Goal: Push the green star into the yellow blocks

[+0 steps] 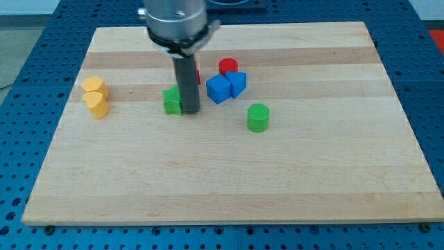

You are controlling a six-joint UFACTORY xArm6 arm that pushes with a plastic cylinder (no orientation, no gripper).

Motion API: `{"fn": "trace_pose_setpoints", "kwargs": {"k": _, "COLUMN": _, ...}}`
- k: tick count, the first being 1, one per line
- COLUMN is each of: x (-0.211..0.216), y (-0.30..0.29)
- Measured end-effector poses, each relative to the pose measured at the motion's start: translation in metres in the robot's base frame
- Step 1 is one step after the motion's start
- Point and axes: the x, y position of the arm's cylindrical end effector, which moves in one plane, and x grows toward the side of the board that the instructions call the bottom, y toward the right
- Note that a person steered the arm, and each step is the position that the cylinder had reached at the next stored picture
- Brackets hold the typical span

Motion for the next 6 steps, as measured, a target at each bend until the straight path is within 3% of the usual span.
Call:
{"fn": "trace_pose_setpoints", "kwargs": {"k": 2, "x": -0.001, "y": 0.016}}
{"fn": "trace_pose_setpoints", "kwargs": {"k": 4, "x": -0.002, "y": -0.069}}
{"fn": "trace_pose_setpoints", "kwargs": {"k": 5, "x": -0.003, "y": -0.063}}
{"fn": "trace_pose_setpoints", "kwargs": {"k": 6, "x": -0.007, "y": -0.011}}
